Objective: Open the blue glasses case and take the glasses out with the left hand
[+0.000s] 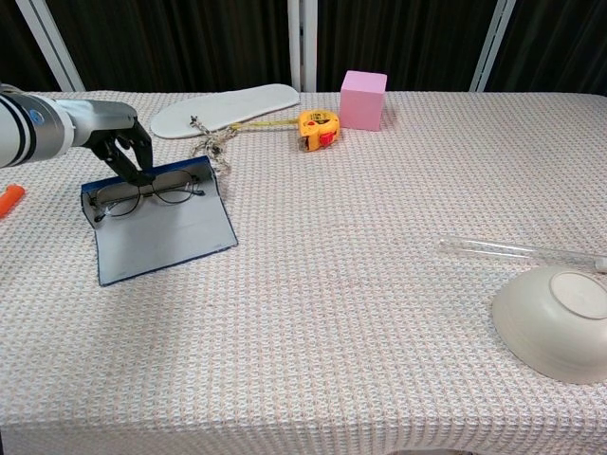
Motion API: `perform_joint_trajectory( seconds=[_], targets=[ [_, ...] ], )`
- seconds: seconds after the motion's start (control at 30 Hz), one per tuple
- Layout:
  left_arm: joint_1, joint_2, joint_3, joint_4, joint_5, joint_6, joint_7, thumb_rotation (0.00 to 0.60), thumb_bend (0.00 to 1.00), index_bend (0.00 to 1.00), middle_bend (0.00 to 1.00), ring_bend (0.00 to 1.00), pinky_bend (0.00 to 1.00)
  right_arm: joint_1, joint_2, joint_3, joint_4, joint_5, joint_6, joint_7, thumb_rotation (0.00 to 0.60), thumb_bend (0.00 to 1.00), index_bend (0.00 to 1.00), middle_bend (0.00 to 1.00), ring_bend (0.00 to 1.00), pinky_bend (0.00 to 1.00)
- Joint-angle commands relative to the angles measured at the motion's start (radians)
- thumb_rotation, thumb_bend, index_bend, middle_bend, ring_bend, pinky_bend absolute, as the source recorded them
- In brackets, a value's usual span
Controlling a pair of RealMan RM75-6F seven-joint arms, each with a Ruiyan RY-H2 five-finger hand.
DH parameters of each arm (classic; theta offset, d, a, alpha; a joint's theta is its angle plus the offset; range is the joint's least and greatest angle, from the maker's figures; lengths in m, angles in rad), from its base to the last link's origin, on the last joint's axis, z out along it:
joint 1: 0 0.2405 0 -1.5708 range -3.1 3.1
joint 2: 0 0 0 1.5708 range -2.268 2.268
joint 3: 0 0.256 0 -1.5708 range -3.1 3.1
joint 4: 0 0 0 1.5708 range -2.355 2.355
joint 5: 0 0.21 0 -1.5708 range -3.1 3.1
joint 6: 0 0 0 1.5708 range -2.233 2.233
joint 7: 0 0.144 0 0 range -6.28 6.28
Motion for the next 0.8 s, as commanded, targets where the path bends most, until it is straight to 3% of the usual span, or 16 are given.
perform_joint_trajectory(
  seconds=[0.03,0.43,0.8],
  targets=[
    [0.007,0.0,0.003,-0.006,0.029,0.01,-0.008,0.531,0.42,0.53,0.26,0.11,0.23,0.0,0.0,0.0,0.0,0.0,0.0,0.0,0.6,0.35,0.0,0.0,0.0,0.0],
    [0.06,-0.031,0.052,-0.018,0.286,0.127,-0.046,0.594,0.42,0.54,0.28,0.11,0.23,0.0,-0.001,-0.002,0.0,-0.001,-0.002,-0.003,0.6,0.35,0.0,0.0,0.0,0.0],
    [0.135,-0.112,0.097,0.09,0.55,0.235,-0.111,0.6,0.42,0.54,0.28,0.11,0.23,0.002,-0.002,-0.003,-0.002,0.002,-0.007,-0.007,0.6,0.35,0.0,0.0,0.0,0.0]
  ],
)
